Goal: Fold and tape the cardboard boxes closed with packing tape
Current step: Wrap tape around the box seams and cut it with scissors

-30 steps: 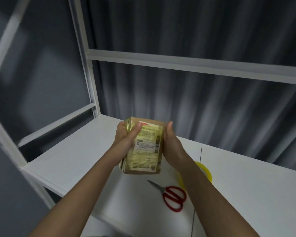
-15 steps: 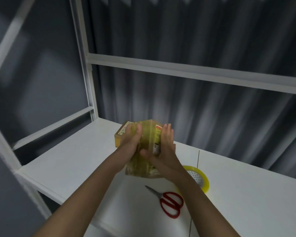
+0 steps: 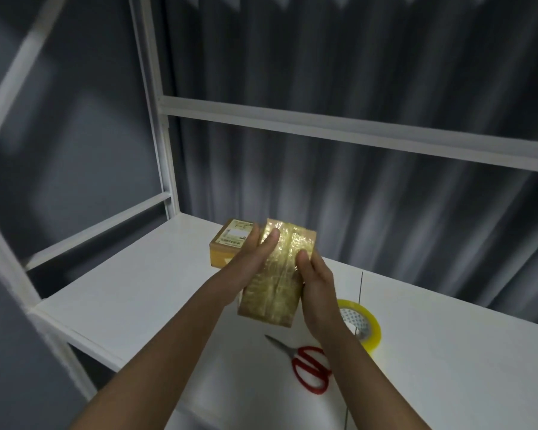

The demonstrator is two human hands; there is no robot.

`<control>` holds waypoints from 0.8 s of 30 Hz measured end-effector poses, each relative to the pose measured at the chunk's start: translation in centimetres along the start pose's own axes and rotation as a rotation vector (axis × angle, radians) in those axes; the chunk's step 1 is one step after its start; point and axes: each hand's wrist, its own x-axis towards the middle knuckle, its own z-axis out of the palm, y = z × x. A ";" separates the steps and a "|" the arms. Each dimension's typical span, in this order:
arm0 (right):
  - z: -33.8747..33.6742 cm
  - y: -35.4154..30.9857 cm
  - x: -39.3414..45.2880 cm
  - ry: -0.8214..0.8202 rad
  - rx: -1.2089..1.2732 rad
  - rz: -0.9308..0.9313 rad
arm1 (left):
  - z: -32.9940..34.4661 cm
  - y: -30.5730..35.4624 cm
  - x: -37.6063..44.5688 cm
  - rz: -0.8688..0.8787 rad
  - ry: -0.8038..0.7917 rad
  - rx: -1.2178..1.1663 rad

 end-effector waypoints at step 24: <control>-14.6 8.6 -2.2 -0.310 -1.588 0.263 | -3.5 -13.1 3.2 -0.279 0.162 0.666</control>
